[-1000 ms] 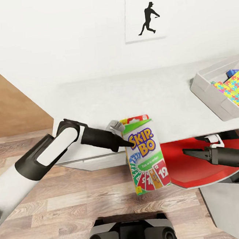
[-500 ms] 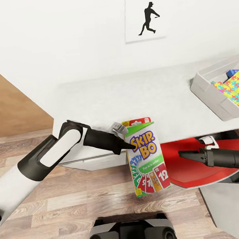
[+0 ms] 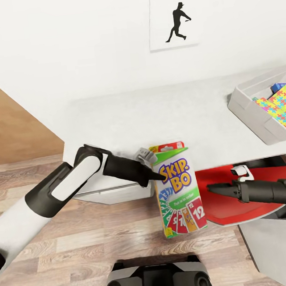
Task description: Put all the toys in the child's room - the three board games (two on the bed and one on the table), the two jigsaw puzzles on the table, and the tennis ball on the table - inside the toy box on the table in the child's room.
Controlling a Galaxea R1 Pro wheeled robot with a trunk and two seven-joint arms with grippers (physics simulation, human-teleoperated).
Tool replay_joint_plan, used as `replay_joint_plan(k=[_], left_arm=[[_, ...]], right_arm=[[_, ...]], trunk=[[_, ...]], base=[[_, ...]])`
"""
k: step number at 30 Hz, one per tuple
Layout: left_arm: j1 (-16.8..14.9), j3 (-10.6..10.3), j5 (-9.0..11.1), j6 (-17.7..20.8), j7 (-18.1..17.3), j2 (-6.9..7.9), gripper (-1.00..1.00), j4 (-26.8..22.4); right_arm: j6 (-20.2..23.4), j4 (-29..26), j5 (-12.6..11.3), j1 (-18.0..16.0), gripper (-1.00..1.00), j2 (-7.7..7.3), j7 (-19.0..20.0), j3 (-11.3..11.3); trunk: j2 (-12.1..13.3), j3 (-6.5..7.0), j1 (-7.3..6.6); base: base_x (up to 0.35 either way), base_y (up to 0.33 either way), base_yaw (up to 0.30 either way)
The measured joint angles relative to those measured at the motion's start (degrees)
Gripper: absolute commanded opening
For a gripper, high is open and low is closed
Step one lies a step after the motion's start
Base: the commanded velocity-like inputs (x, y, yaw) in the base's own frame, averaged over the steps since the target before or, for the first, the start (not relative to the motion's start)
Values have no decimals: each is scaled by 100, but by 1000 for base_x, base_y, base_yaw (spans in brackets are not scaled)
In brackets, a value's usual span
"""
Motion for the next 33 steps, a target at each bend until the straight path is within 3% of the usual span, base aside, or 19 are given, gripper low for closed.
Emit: replay_joint_plan(k=[2, 8, 14, 24, 33], left_arm=[[2, -110, 5, 1, 0, -46, -100, -1], [-6, -190, -7, -1, 0, -84, -100, -3], [-8, -216, -8, 0, 0, -100, -100, 0], [-3, -230, -10, 0, 0, -113, -100, 2], [-2, -231, -78, -1, 0, -115, -100, 2]], right_arm=[[0, 1, 9, -21, 100, 4, -5, 144], [0, 1, 14, -90, 100, 7, -8, 266], [0, 1, 16, -109, 100, 8, -9, 310], [0, 0, 29, -177, 100, 10, 0, 651], [0, 0, 29, -204, 100, 11, -10, 803]], trunk=[[0, 0, 0], [0, 0, 0], [0, 0, 0], [0, 0, 0], [0, 0, 0]], base=[[0, 0, 0], [0, 0, 0], [0, 0, 0], [0, 0, 0], [0, 0, 0]])
